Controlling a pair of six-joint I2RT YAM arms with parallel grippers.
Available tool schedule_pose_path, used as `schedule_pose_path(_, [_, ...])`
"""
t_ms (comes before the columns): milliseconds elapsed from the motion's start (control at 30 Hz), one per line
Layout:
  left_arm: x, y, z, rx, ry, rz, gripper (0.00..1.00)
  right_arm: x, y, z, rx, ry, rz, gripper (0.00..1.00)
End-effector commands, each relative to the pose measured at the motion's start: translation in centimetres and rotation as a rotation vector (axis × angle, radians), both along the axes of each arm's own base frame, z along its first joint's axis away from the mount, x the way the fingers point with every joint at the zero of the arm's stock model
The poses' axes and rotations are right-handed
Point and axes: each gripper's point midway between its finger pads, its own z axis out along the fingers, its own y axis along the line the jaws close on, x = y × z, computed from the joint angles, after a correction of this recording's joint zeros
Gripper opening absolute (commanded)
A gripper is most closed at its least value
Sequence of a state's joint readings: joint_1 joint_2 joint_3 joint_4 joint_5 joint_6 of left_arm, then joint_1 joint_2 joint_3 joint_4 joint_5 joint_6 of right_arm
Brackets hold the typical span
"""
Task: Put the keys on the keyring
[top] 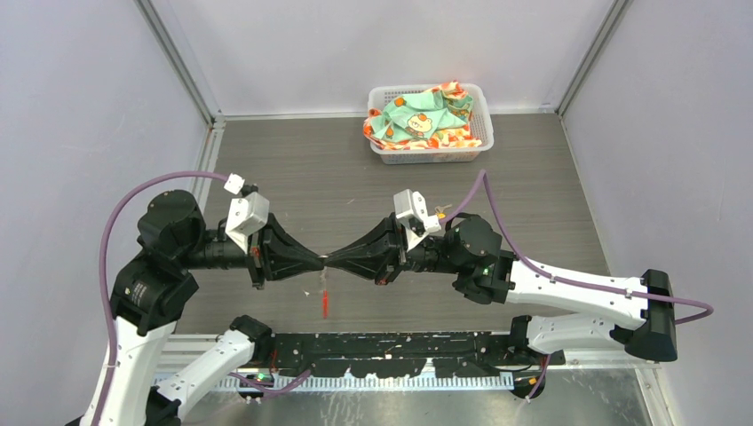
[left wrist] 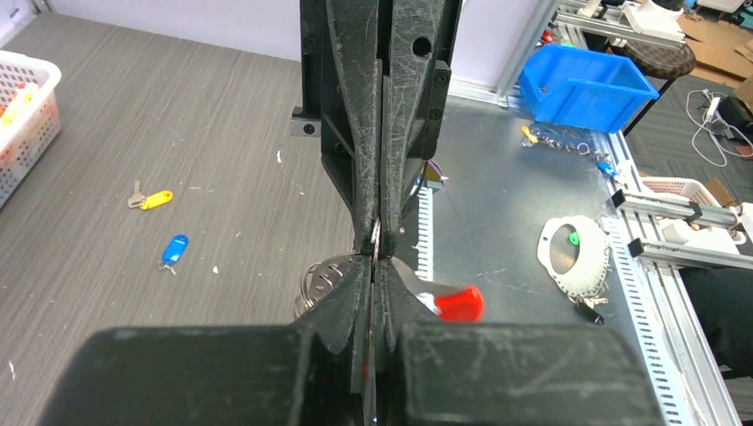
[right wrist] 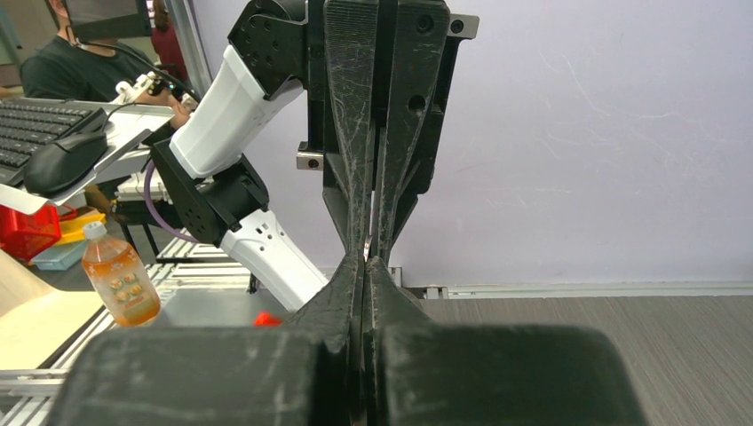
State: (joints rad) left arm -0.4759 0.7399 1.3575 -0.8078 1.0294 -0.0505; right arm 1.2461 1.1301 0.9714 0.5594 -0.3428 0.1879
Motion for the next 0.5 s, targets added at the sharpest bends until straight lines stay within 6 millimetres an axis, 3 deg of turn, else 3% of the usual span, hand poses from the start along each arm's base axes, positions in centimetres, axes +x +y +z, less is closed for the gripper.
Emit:
schedule_pose_path(0, [-0.3, 0.1, 0.8, -0.016, -0.038, -0.008, 0.01, -0.6, -1.0, 2.3, 0.075, -0.028, 0.007, 0.01])
schedule_pose_path(167, [-0.5, 0.1, 1.4, -0.025, -0.056, -0.016, 0.00, -0.9, -1.3, 2.3, 0.074, -0.027, 0.019, 0.01])
schedule_pose_path(367, [1.0, 0.7, 0.7, 0.037, -0.229, 0.032, 0.01, -0.5, -1.5, 1.5, 0.007, -0.030, -0.009, 0.28])
schedule_pose_path(467, [1.7, 1.2, 0.0, 0.088, -0.366, 0.029, 0.01, 0.0, -2.3, 1.5, -0.049, -0.079, -0.062, 0.33])
